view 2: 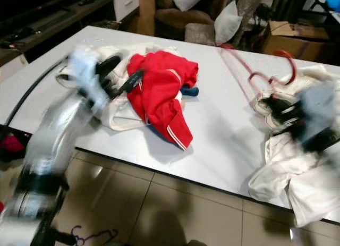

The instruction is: Hang hanger

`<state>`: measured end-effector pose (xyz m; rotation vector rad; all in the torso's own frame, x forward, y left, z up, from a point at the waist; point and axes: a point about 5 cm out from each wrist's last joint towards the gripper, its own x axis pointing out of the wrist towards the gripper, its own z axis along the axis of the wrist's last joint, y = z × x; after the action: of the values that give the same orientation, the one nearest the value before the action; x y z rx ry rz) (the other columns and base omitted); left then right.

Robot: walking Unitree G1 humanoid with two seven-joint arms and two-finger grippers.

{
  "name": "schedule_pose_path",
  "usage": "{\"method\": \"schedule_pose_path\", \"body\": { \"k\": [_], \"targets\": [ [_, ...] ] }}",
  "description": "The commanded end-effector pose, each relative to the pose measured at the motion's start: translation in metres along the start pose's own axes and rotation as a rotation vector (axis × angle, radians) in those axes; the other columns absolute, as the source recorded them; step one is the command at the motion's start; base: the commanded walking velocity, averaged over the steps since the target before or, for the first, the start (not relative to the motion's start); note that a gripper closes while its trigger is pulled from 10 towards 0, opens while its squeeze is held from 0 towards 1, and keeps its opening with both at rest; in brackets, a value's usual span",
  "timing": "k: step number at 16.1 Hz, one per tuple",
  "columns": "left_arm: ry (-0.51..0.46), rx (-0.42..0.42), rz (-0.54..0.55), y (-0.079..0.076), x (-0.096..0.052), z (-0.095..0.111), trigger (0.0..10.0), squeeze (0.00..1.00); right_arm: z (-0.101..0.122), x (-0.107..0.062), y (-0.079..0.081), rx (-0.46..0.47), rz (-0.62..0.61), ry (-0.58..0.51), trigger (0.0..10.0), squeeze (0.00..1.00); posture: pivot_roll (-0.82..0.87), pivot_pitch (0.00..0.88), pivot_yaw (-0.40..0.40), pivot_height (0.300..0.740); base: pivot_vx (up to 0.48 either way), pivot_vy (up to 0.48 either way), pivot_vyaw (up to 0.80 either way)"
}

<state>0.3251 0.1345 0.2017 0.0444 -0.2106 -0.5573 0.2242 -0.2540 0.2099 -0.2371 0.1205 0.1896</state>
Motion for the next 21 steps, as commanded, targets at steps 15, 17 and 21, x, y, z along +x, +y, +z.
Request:
{"method": "schedule_pose_path", "body": {
  "k": [15,17,21],
  "targets": [
    [0.086,0.043,0.133,-0.036,-0.013,-0.023,10.0,0.0,-0.016,0.006,0.053,0.159,-0.276,-0.074,10.0,0.0,-0.21,0.011,0.03,0.74,0.0,-0.229,-0.77],
    [0.092,0.053,0.126,-0.036,-0.013,-0.025,10.0,0.0,-0.02,0.007,0.054,0.131,-0.265,-0.048,10.0,0.0,-0.21,0.008,0.032,0.74,0.0,-0.347,-0.79],
    [0.124,0.034,0.095,-0.037,-0.016,-0.032,10.0,0.0,-0.035,0.003,0.056,0.143,-0.238,0.031,10.0,0.0,-0.22,0.0,0.035,0.74,0.0,-0.065,-0.72]
  ]
}}
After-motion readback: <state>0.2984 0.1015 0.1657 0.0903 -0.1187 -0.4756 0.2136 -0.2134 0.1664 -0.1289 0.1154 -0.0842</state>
